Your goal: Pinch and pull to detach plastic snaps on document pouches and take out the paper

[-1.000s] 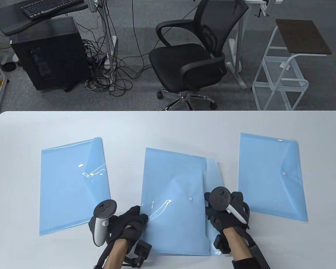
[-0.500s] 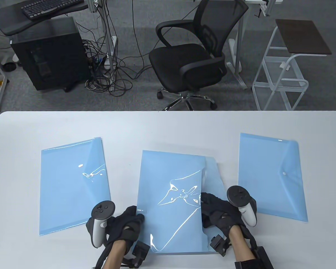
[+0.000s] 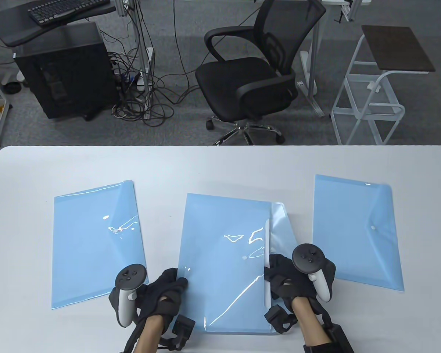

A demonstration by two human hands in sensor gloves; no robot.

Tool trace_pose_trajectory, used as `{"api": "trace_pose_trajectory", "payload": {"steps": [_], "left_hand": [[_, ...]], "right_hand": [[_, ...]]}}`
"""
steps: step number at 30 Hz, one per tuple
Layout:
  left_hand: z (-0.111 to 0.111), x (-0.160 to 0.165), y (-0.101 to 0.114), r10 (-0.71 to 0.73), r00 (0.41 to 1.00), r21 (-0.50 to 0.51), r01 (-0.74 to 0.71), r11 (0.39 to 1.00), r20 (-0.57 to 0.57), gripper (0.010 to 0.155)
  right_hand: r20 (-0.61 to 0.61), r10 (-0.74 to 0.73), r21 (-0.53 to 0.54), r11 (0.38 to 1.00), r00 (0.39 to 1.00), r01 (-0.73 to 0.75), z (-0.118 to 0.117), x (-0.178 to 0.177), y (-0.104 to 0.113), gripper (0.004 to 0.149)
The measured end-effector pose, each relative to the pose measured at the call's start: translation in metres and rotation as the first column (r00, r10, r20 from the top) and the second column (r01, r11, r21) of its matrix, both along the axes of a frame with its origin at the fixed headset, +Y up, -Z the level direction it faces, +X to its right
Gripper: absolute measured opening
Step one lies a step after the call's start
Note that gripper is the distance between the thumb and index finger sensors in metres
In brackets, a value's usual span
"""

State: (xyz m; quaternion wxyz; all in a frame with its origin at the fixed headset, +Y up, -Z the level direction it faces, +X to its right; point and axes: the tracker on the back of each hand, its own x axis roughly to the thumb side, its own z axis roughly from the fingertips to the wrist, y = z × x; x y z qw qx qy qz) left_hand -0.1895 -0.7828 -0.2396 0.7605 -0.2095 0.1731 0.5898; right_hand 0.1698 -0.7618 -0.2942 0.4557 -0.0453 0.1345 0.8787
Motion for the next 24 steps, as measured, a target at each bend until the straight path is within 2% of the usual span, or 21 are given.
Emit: {"api": "trace_pose_trajectory", "payload": {"steps": [5, 8, 16, 21, 24], "left_hand": [[0.000, -0.009, 0.002, -0.004, 1.000, 0.005, 0.004, 1.000, -0.028, 0.045], [0.000, -0.013, 0.004, -0.012, 0.999, 0.009, 0.013, 1.000, -0.033, 0.044], [0.000, -0.017, 0.006, -0.012, 0.999, 0.015, 0.013, 1.000, -0.038, 0.045], [0.000, -0.020, 0.007, -0.007, 0.999, 0.007, 0.007, 1.000, -0.043, 0.045], [-0.001, -0.022, 0.007, 0.002, 0.999, 0.001, -0.002, 1.000, -0.040, 0.045]], "right_hand": [[0.056, 0.060, -0.042, 0.997, 0.997, -0.057, -0.004, 0.025, 0.012, 0.049], [0.078, 0.103, -0.025, 0.995, 0.992, -0.101, -0.005, 0.039, 0.024, 0.050], [0.138, 0.256, 0.024, 0.965, 0.957, -0.261, -0.008, 0.084, 0.074, 0.049], [0.243, 0.289, 0.038, 0.951, 0.926, -0.307, -0.011, 0.128, 0.110, 0.047], [0.315, 0.279, 0.053, 0.949, 0.907, -0.310, -0.012, 0.151, 0.125, 0.047]]}}
